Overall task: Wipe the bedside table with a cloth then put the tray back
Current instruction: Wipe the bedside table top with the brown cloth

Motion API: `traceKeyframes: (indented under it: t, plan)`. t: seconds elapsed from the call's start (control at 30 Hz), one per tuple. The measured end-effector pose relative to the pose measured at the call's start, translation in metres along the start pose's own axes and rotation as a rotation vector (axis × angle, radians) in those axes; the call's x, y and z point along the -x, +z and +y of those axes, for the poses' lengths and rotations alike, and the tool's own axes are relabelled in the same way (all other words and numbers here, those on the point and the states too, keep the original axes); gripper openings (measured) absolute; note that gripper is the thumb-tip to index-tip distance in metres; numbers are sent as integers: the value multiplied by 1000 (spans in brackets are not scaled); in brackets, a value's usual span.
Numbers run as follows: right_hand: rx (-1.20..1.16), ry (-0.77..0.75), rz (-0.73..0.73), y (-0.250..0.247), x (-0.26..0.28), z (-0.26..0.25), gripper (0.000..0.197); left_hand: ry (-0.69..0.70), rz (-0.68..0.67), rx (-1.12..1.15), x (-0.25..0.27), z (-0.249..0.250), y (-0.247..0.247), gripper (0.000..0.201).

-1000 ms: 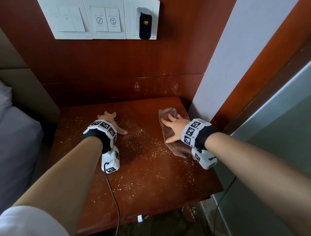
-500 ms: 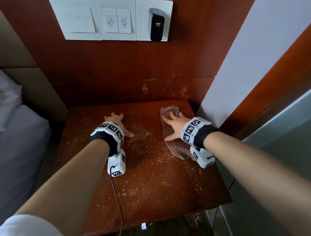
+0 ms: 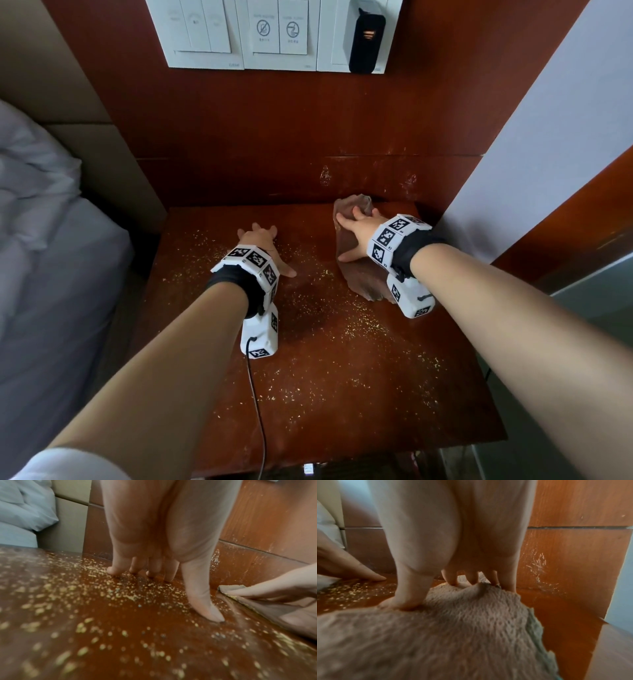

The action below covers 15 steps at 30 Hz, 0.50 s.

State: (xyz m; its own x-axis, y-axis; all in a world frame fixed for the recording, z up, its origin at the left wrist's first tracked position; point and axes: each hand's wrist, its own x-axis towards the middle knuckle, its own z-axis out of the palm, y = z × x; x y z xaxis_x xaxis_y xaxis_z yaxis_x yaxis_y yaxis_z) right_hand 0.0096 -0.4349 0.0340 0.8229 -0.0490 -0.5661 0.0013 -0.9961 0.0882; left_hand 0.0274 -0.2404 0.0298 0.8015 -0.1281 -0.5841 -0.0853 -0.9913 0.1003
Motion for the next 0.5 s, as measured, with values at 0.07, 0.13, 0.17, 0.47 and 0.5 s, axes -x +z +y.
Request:
traceKeyframes:
  t: [0.07, 0.13, 0.17, 0.47, 0.5]
  plan:
    - [-1, 0, 10, 2, 1, 1, 97, -5, -6, 5, 1, 0, 0, 107]
    - [1, -6, 15, 3, 2, 1, 96, -10, -7, 2, 1, 0, -1, 108]
    - [2, -14, 15, 4, 3, 0, 96, -10, -5, 1, 1, 0, -1, 107]
    - [-6, -150, 15, 14, 16, -20, 94, -4, 12, -33, 6, 3, -4, 105]
    - [-16, -154, 16, 14, 17, -20, 94, -2, 15, -38, 6, 3, -4, 105]
